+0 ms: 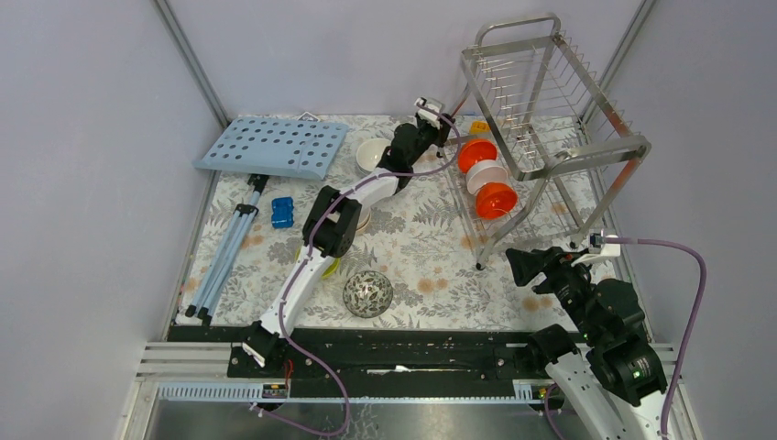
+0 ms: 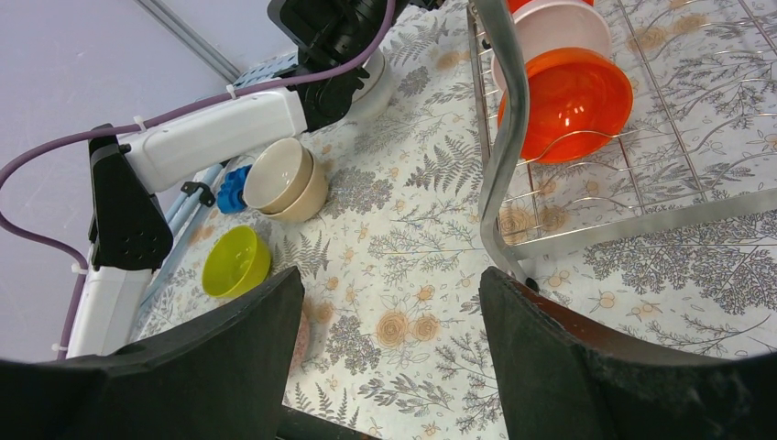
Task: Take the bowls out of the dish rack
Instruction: Adjust the dish rack at the center of the board.
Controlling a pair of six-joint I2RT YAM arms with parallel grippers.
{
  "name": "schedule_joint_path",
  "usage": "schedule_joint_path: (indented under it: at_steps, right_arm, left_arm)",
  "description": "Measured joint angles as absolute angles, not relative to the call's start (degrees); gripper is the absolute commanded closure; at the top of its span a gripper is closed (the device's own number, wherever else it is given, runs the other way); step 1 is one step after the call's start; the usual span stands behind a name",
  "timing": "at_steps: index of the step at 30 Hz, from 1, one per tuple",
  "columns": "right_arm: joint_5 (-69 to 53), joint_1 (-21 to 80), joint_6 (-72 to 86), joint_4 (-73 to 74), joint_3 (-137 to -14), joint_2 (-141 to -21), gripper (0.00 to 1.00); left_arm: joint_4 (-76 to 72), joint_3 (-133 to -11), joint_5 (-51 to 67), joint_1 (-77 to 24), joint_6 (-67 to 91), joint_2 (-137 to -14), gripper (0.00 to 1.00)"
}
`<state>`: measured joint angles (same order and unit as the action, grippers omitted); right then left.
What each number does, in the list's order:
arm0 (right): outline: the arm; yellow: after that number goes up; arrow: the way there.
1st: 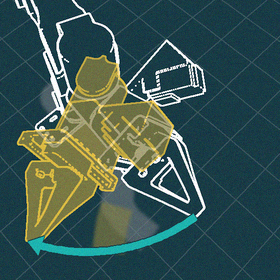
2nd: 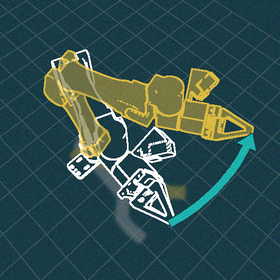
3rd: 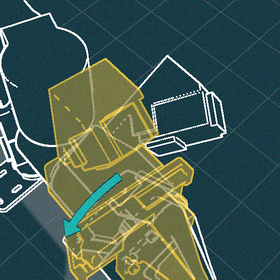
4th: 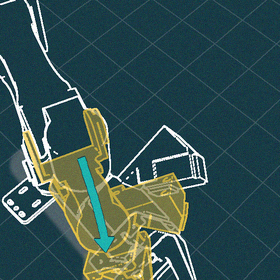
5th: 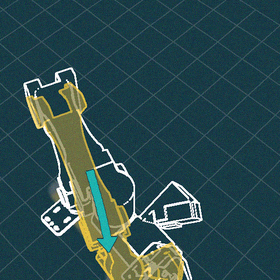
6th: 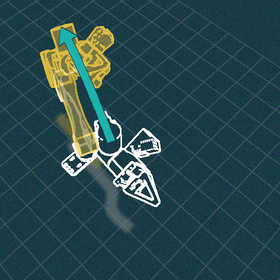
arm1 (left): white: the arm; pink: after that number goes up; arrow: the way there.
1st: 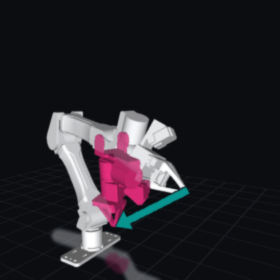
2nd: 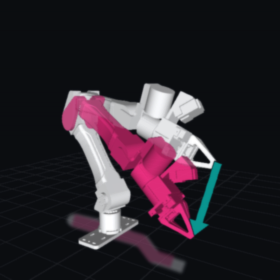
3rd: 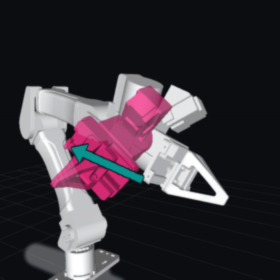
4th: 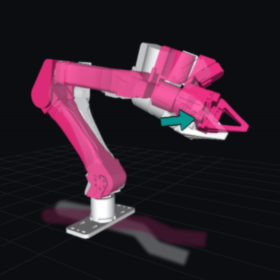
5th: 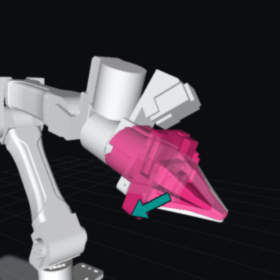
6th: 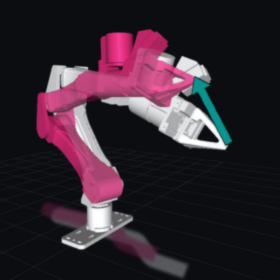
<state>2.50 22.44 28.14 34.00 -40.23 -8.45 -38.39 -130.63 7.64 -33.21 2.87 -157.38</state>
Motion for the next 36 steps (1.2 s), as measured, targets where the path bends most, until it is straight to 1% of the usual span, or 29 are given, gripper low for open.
schedule_joint_path:
  at_steps: [2, 3, 4, 7, 9, 16, 23, 26, 29, 32, 36]
  right_arm:
    - [2.52, 22.44, 28.18, 34.0, -40.23, -8.45, 0.22]
    - [2.52, 22.44, 28.18, 34.0, -40.23, -8.45, 0.22]
    - [2.52, 22.44, 28.21, 34.0, -40.23, -8.45, 0.22]
    - [2.63, 22.44, 28.36, 34.0, -40.23, -8.45, 0.22]
    - [3.29, 22.44, 28.58, 34.02, -40.23, -8.45, 0.22]
    - [5.91, 22.44, 29.93, 34.35, -40.23, -8.45, 0.17]
    - [11.14, 22.44, 32.47, 37.06, -40.91, -10.11, 0.18]
    - [14.35, 22.44, 34.24, 37.89, -40.95, -11.42, 0.2]
    - [17.72, 22.44, 35.88, 37.17, -39.59, -11.81, 0.24]
    - [20.97, 22.44, 36.86, 35.7, -36.23, -12.25, 0.31]
    - [25.1, 22.44, 38.11, 34.17, -32.38, -14.68, 0.43]
  left_arm:
    - [-38.41, -130.63, 7.86, -33.34, 2.2, -157.38, 0.91]
    - [-38.39, -130.65, 7.86, -33.36, 2.13, -157.38, 0.99]
    - [-38.41, -130.63, 7.88, -33.39, 2.0, -157.38, 1.0]
    - [-39.4, -129.64, 7.73, -33.5, 1.91, -157.18, 1.0]
    - [-41.56, -126.5, 7.16, -33.61, 1.85, -155.87, 1.0]
    - [-43.53, -112.75, 5.32, -34.06, 1.5, -147.2, 1.0]
    - [-43.22, -100.6, 3.51, -34.74, 1.48, -138.76, 1.0]
    - [-43.44, -95.11, 2.59, -35.07, 1.5, -134.93, 1.0]
    - [-43.33, -90.5, 2.0, -35.38, 1.52, -131.59, 1.0]
    - [-42.98, -86.8, 1.34, -35.75, 1.52, -128.81, 1.0]
    - [-42.5, -83.31, 0.78, -36.38, 1.54, -126.02, 1.0]
